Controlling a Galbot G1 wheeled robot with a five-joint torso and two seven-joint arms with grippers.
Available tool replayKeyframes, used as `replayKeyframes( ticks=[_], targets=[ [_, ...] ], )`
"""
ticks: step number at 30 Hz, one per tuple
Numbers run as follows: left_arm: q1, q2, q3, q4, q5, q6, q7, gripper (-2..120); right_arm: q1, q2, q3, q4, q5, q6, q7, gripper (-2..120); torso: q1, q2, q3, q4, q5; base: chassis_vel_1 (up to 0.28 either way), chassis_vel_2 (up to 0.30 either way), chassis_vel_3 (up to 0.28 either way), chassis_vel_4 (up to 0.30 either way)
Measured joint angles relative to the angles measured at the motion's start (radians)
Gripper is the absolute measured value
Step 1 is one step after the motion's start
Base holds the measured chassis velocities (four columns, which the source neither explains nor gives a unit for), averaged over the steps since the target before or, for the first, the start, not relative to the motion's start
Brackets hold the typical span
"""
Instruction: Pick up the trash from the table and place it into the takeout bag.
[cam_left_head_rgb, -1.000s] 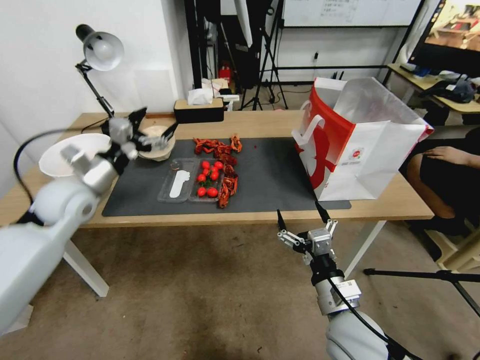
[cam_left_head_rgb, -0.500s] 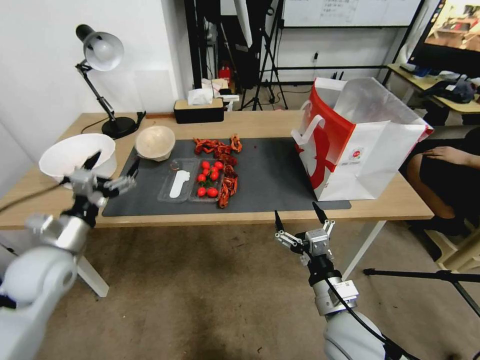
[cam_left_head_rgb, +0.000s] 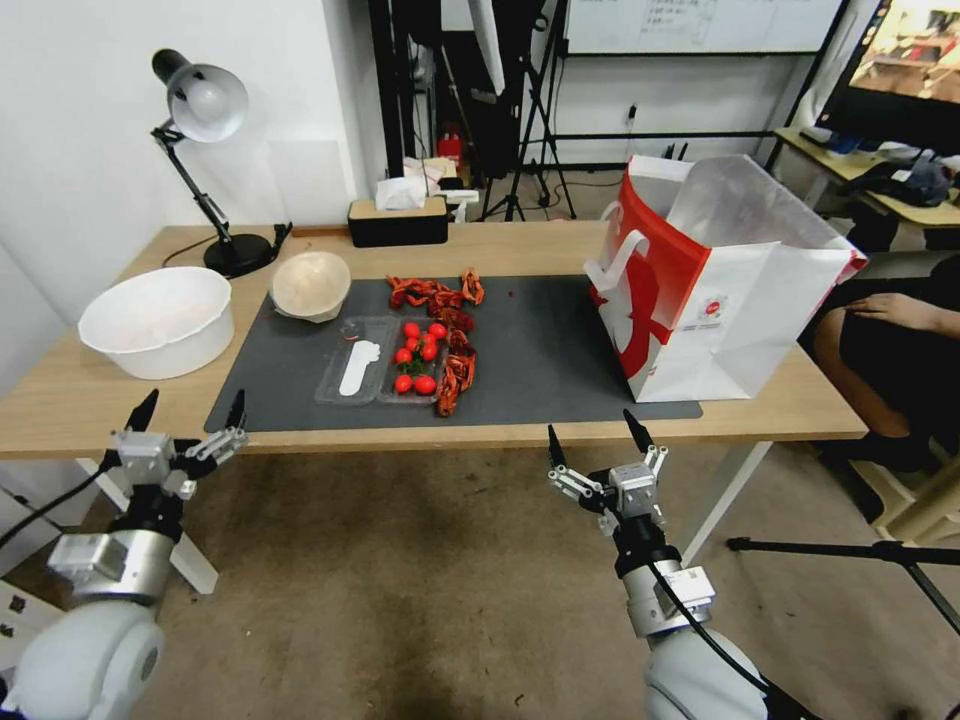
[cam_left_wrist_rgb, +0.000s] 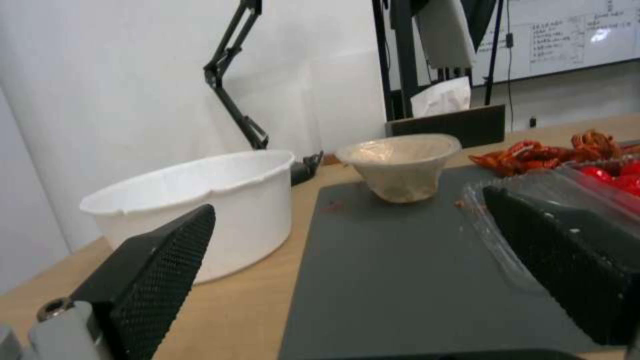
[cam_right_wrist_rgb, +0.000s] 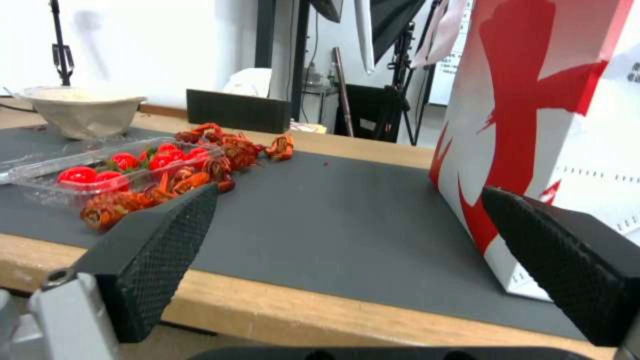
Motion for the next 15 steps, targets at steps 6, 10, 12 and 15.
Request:
replayKeyframes(
  ticks=[6,10,12,15],
  targets=[
    [0.015,-0.02,0.022,0.012,0.018,-0.021,-0.013,100,-0.026,0.01,0.005,0.0,-0.009,0.008,0.003,100,0.0,0.0,0.0,0.0,0.0,0.0,0.0,0.0,0.0],
    [0.022,-0.026,0.034,0.018,0.025,-0.028,-0.015,100,-0.029,0.013,0.006,0.0,-0.011,0.01,0.005,100,0.0,0.0,0.0,0.0,0.0,0.0,0.0,0.0,0.0],
    [0.022,-0.026,0.034,0.02,0.026,-0.029,-0.015,100,-0.029,0.013,0.006,0.0,-0.011,0.01,0.005,100,0.0,0.0,0.0,0.0,-0.0001,0.0,0.0,0.0,0.0],
    [0.021,-0.027,0.039,0.024,0.028,-0.031,-0.015,100,-0.029,0.013,0.007,0.0,-0.012,0.01,0.006,100,0.0,0.0,0.0,0.0,0.0,0.0,0.0,0.0,0.0]
  ],
)
